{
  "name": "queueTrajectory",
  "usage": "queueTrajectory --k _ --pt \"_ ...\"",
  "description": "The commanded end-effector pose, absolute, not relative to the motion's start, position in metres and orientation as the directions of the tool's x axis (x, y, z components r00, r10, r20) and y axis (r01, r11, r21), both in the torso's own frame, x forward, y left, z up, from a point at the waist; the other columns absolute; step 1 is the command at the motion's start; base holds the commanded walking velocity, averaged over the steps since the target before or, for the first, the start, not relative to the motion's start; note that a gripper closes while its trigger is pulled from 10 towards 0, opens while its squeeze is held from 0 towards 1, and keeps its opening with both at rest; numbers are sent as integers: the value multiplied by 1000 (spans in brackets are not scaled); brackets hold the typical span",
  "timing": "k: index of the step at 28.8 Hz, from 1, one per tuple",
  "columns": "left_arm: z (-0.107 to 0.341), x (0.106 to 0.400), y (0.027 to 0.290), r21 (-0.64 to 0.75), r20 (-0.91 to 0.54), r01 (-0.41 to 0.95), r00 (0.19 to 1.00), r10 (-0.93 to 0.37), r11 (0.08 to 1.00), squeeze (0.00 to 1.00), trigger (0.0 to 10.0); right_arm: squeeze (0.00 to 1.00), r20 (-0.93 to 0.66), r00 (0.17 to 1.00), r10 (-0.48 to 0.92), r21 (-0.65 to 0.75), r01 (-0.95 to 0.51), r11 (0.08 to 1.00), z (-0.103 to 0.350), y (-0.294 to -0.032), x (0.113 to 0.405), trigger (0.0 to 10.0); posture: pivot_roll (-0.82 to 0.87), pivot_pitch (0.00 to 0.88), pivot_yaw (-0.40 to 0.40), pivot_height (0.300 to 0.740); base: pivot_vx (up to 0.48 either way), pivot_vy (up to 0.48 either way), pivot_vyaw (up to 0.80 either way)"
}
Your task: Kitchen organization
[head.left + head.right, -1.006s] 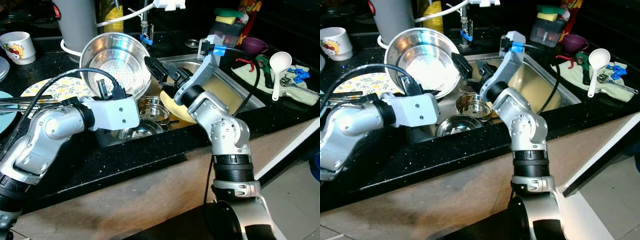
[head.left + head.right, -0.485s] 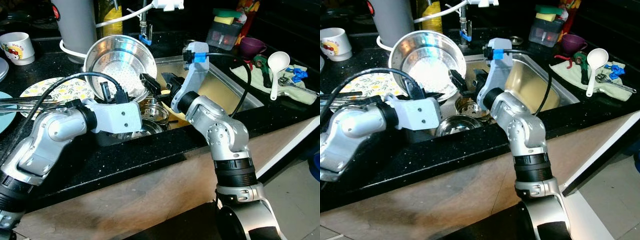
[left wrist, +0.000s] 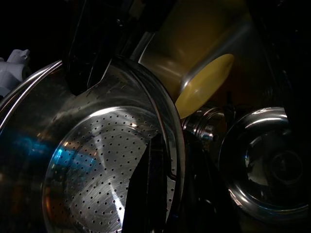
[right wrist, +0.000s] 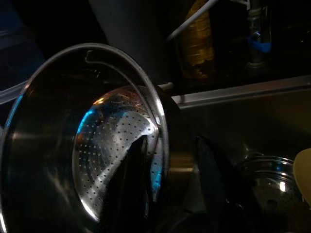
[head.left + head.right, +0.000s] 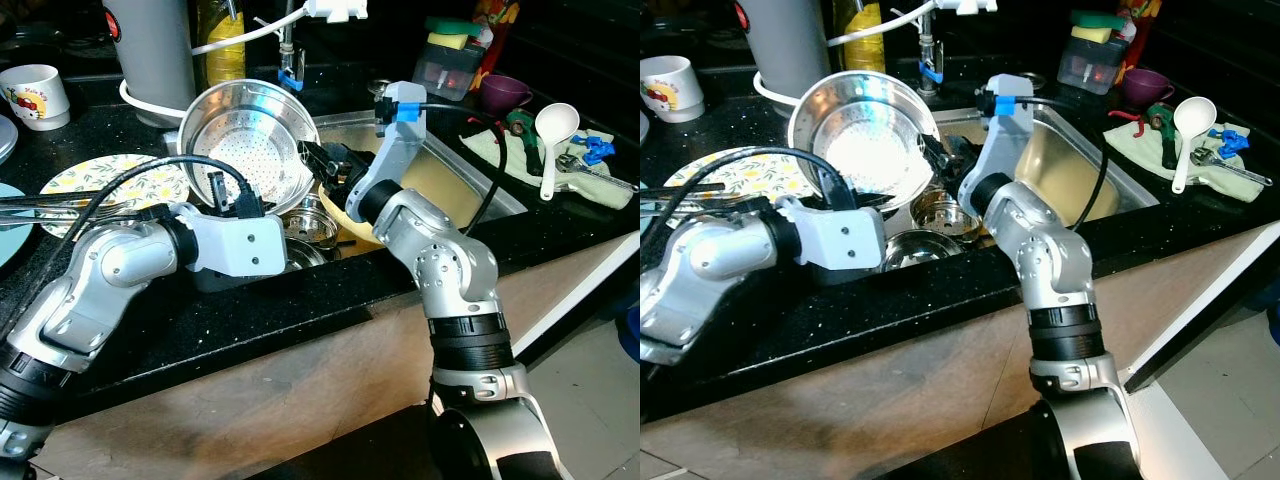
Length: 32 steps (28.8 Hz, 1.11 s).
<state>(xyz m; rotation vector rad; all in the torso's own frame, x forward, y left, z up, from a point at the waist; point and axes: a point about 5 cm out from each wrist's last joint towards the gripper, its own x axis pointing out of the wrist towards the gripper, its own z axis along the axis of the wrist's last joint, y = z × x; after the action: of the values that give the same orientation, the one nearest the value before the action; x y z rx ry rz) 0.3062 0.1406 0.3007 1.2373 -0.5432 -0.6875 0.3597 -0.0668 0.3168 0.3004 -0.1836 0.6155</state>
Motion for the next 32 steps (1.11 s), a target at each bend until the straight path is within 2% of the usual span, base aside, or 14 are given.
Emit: queueTrajectory --k 1,11,12,13,14,15,22,25,27,28,32 --pt "304 301 137 975 23 152 652 -758 161 0 0 0 232 849 475 248 -524 815 310 -81 366 0 7 163 -48 740 0 0 0" --pt "303 304 138 973 25 158 648 -761 166 0 0 0 241 847 474 256 -526 811 311 -83 367 0 8 164 -45 740 0 0 0" --pt "305 304 138 961 71 162 641 -764 226 8 0 0 247 848 469 260 -524 811 312 -83 367 0 8 165 -45 740 0 0 0" --pt "305 304 138 956 85 163 639 -765 242 8 0 0 248 848 468 262 -524 811 312 -83 367 0 8 165 -45 740 0 0 0" --pt "307 305 138 944 96 187 633 -768 271 1000 7216 0 249 849 466 263 -523 811 312 -84 367 0 6 165 -44 740 0 0 0" --pt "309 304 136 934 102 207 623 -776 290 1000 10000 0 250 849 465 264 -522 811 313 -84 367 0 6 164 -44 740 0 0 0" --pt "318 304 134 918 154 204 606 -780 339 1000 10000 0 251 854 456 268 -514 815 313 -86 368 0 3 164 -44 740 0 0 0" --pt "318 303 133 924 138 208 601 -787 321 1000 10000 0 250 857 450 269 -508 818 313 -87 368 0 5 164 -45 740 0 0 0" --pt "309 297 127 940 55 252 552 -832 230 0 10000 0 246 861 445 267 -502 823 312 -88 369 0 7 162 -43 740 0 0 0" --pt "305 293 124 943 20 273 524 -851 190 0 10000 0 244 863 443 266 -499 825 312 -88 369 0 7 162 -43 740 0 0 0" --pt "304 286 117 959 1 250 476 -879 136 0 10000 0 234 869 435 255 -487 835 310 -89 370 0 7 161 -42 740 0 0 0"
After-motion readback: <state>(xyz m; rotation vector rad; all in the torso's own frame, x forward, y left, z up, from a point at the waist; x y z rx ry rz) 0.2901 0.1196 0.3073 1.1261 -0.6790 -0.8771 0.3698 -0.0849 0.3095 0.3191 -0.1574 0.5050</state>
